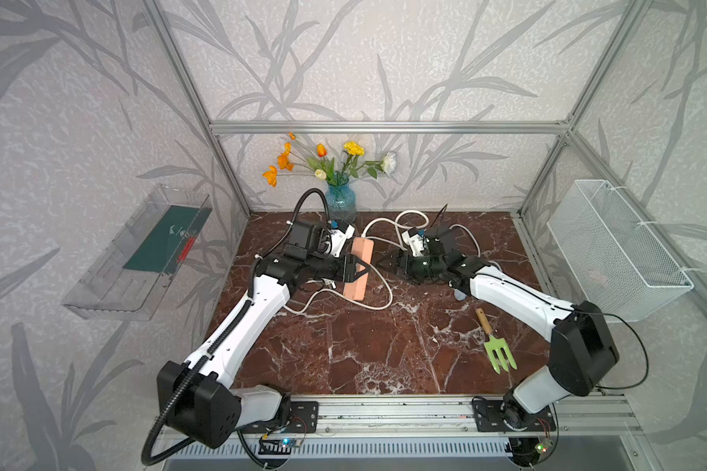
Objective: Wrap the cord around the power strip
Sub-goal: Pick up the power strip from the center of the board.
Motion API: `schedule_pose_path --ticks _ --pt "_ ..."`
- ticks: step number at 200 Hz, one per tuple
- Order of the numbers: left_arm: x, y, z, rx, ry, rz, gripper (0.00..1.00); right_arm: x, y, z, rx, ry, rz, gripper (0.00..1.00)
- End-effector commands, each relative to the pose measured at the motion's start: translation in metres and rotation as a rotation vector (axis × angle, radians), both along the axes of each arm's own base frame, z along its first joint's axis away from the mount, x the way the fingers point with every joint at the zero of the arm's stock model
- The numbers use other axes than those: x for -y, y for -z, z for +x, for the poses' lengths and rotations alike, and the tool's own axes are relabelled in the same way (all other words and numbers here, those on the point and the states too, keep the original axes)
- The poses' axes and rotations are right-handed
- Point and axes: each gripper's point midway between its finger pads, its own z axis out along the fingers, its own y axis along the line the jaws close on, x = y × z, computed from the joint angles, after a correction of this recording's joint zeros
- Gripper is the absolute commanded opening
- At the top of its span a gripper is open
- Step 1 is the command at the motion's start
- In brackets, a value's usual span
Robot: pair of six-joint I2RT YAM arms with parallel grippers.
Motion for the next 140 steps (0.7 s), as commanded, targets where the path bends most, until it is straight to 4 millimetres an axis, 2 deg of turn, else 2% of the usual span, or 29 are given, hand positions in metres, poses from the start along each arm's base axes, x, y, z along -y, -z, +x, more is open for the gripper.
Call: schedule_pose_path --ticks 1,32,60,82,94,118,140 --pt "0.030 -0.023 -0.015 0.089 0.172 -0.084 0.00 0.002 -0.052 0.007 0.016 0.056 0.192 0.92" --pt "0.043 -0.015 -0.022 0.091 0.227 -0.058 0.00 0.005 -0.081 0.005 0.080 0.071 0.263 0.92" --pt "0.047 -0.022 -0.023 0.114 0.259 -0.083 0.00 0.009 -0.087 -0.004 0.118 0.056 0.279 0.91" --pt "0.036 -0.017 -0.001 0.156 0.163 0.008 0.00 0.015 -0.086 -0.018 0.149 0.024 0.274 0.90" --pt "0.034 -0.017 0.003 0.174 0.153 0.031 0.00 0.021 -0.084 -0.025 0.168 0.029 0.253 0.90" --pt "0.041 -0.032 0.002 0.196 0.177 -0.050 0.00 0.028 -0.091 -0.036 0.212 0.014 0.226 0.90" --pt "0.052 -0.060 -0.001 0.152 0.234 -0.282 0.00 0.024 -0.099 -0.040 0.232 -0.007 0.234 0.90"
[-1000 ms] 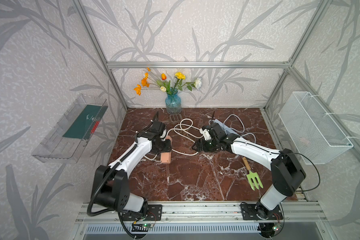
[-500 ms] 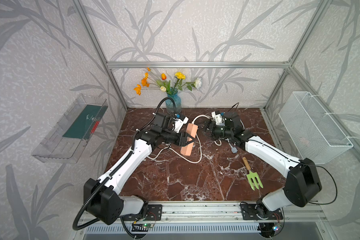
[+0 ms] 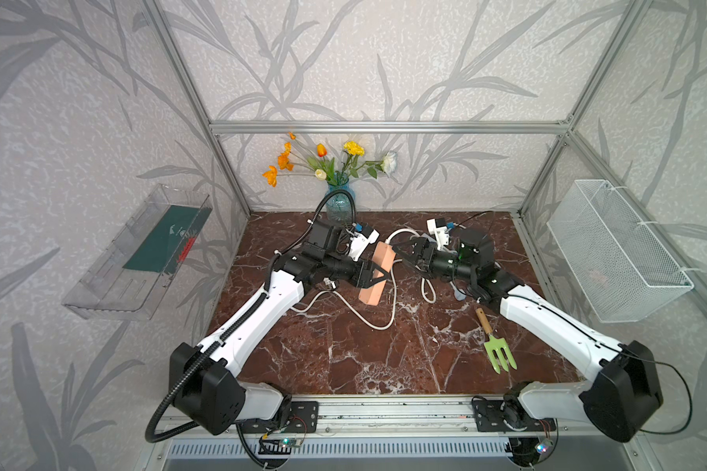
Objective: Wrap the cord around the power strip
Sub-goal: Pick up the power strip from the center of the board.
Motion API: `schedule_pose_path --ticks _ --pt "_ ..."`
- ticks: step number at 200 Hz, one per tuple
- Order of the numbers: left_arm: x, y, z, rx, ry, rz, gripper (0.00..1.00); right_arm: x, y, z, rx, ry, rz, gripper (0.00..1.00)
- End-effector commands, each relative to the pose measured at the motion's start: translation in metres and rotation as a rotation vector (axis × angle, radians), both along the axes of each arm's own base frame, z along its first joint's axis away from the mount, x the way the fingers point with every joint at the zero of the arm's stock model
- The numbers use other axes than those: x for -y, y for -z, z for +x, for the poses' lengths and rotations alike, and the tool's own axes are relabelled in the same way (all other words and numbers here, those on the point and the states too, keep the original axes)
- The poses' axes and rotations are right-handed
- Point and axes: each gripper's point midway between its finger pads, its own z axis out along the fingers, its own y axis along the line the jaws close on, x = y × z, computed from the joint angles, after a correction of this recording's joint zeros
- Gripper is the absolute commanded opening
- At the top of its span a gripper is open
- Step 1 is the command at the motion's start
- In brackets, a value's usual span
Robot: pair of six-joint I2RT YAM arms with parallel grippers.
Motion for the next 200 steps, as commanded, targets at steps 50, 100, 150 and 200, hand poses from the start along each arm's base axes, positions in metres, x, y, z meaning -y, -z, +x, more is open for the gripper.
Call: schedule_pose_path --ticks 50,100,150,200 --pt "0.037 -0.063 -0.025 -0.053 0.273 -0.338 0.00 -0.025 -0.009 0.001 0.065 -0.042 -0.112 0.90" --pt "0.046 -0.046 -0.031 -0.153 0.319 -0.366 0.00 -0.023 -0.007 0.020 0.018 0.054 -0.066 0.80" --pt "0.044 -0.023 -0.021 -0.120 0.251 -0.247 0.03 -0.007 -0.006 0.034 0.008 0.185 -0.038 0.43" --pt "0.034 -0.009 -0.015 -0.108 0.148 -0.193 0.39 0.000 -0.021 0.044 0.029 0.261 0.037 0.29"
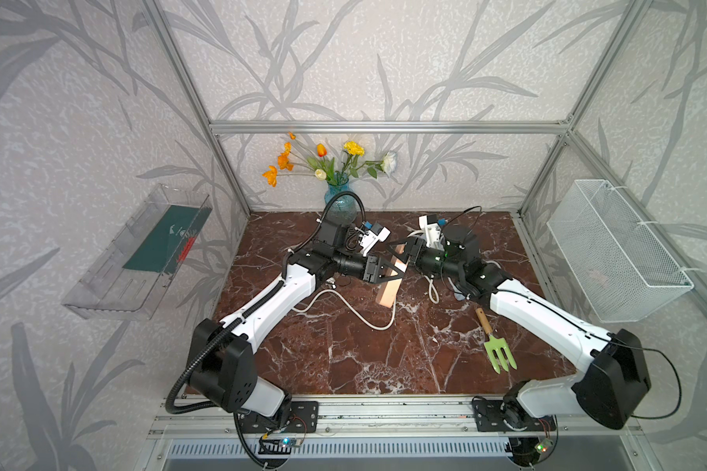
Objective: Wrap the cord around the power strip
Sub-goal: Pick up the power strip from the center of the board.
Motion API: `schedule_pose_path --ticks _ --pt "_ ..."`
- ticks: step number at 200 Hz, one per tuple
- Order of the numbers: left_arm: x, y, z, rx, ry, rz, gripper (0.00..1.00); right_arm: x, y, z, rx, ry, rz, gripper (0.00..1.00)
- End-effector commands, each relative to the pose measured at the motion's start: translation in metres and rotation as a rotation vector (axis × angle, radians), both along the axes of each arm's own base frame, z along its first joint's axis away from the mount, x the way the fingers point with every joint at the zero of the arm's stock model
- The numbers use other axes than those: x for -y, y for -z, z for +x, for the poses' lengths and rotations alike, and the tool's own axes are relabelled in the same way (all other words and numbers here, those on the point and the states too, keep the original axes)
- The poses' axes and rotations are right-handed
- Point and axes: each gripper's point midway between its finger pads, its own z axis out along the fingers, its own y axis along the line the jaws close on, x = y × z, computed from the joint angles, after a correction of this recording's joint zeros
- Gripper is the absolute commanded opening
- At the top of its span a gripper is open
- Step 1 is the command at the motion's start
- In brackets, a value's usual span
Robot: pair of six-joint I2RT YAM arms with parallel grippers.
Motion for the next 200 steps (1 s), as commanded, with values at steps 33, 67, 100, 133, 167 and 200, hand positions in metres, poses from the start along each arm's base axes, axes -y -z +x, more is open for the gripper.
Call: schedule_pose_path --ticks 33,67,100,133,167,200 --pt "-0.010 0.003 0.006 0.067 -0.139 -0.006 0.84 0.016 -0.046 0.023 0.083 0.157 0.128 0.29" --pt "-0.015 -0.004 0.012 0.103 -0.182 0.006 0.76 0.011 -0.043 0.023 0.065 0.144 0.142 0.29" --pt "-0.020 -0.013 0.027 0.104 -0.235 -0.003 0.13 0.012 -0.045 0.024 0.081 0.147 0.140 0.34" --pt "-0.047 -0.038 0.051 0.142 -0.336 -0.006 0.00 0.018 -0.052 0.025 0.119 0.063 0.085 0.73" --pt "-0.076 -0.073 0.073 0.205 -0.397 0.051 0.00 0.051 -0.041 -0.002 0.227 0.004 -0.130 0.81" --pt "-0.071 -0.107 0.070 0.230 -0.358 0.025 0.00 0.127 0.032 -0.008 0.242 0.218 -0.568 0.78"
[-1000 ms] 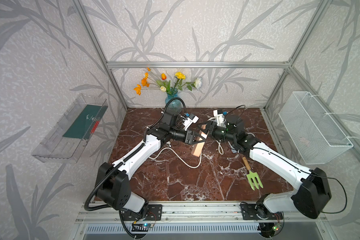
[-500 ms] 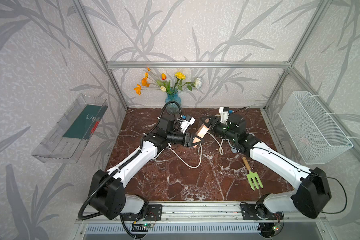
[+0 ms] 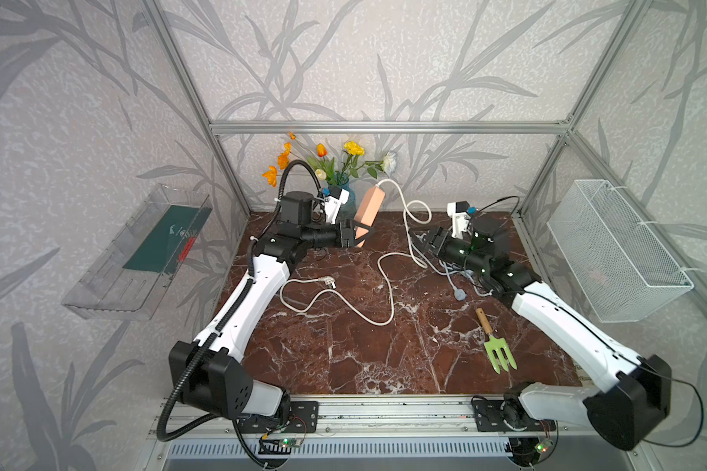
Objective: Wrap the cord around the power strip
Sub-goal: Wrap the power cord around the power strip.
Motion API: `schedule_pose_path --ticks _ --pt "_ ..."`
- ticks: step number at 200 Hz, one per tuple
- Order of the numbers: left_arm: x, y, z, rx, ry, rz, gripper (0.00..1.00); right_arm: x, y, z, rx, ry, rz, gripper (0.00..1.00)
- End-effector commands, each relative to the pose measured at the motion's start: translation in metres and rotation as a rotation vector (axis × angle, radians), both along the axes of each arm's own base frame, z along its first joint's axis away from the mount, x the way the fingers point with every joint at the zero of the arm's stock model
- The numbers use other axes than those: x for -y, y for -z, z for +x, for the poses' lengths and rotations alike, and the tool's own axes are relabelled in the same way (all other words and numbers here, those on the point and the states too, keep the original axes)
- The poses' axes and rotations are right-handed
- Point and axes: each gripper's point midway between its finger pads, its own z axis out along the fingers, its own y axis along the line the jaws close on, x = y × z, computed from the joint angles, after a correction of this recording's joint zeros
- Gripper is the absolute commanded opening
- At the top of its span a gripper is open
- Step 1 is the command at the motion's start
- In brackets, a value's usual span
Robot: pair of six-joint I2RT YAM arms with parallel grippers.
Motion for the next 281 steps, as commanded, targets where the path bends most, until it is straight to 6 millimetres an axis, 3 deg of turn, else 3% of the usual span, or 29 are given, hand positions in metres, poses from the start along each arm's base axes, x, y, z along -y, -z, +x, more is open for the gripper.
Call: schedule_pose_path --ticks 1,17,30,54,82,102,125,141,173,193,216,239,254,263,267,281 --pt "0.006 -0.027 -0.013 0.052 0.058 0.000 0.00 0.054 0.065 -0.012 0.010 0.132 -0.379 0.78" --pt "0.010 -0.046 -0.020 0.066 0.077 -0.026 0.00 0.060 0.089 -0.003 0.037 0.158 -0.468 0.79" --pt "0.013 -0.059 -0.027 0.079 0.092 -0.048 0.00 0.049 0.091 0.008 0.149 0.153 -0.488 0.81" --pt "0.022 -0.075 -0.038 0.087 0.124 -0.070 0.00 0.021 0.077 0.028 0.383 0.165 -0.537 0.86" --pt "0.028 -0.082 -0.050 0.097 0.152 -0.062 0.00 -0.002 0.069 0.049 0.504 0.189 -0.561 0.87" --pt "0.028 -0.085 -0.056 0.099 0.157 -0.062 0.00 -0.007 0.062 0.059 0.567 0.225 -0.618 0.86" --pt "0.028 -0.091 -0.061 0.096 0.169 -0.078 0.00 -0.001 0.069 0.073 0.582 0.282 -0.713 0.81" --pt "0.028 -0.094 -0.062 0.096 0.175 -0.092 0.00 -0.007 0.072 0.078 0.598 0.268 -0.728 0.72" --pt "0.023 -0.107 -0.056 0.114 0.161 -0.111 0.00 -0.017 0.086 0.076 0.609 0.232 -0.799 0.28" --pt "0.009 -0.116 -0.040 0.135 0.101 -0.111 0.00 -0.021 0.096 0.066 0.603 0.181 -0.856 0.00" --pt "-0.038 -0.120 0.006 0.161 -0.107 -0.008 0.00 -0.037 0.110 0.037 0.590 0.026 -0.951 0.00" --pt "-0.097 -0.111 0.059 0.197 -0.355 0.263 0.00 -0.053 0.135 -0.015 0.620 -0.158 -1.107 0.00" --pt "-0.119 -0.107 0.089 0.234 -0.452 0.374 0.00 -0.063 0.152 -0.055 0.658 -0.320 -1.200 0.00" --pt "-0.129 -0.096 0.108 0.244 -0.497 0.440 0.00 -0.064 0.159 -0.076 0.696 -0.415 -1.258 0.00" --pt "-0.133 -0.091 0.114 0.248 -0.507 0.472 0.00 -0.073 0.161 -0.096 0.743 -0.486 -1.273 0.00" --pt "-0.138 -0.059 0.132 0.214 -0.495 0.577 0.00 -0.077 0.157 -0.131 0.888 -0.598 -1.340 0.00"
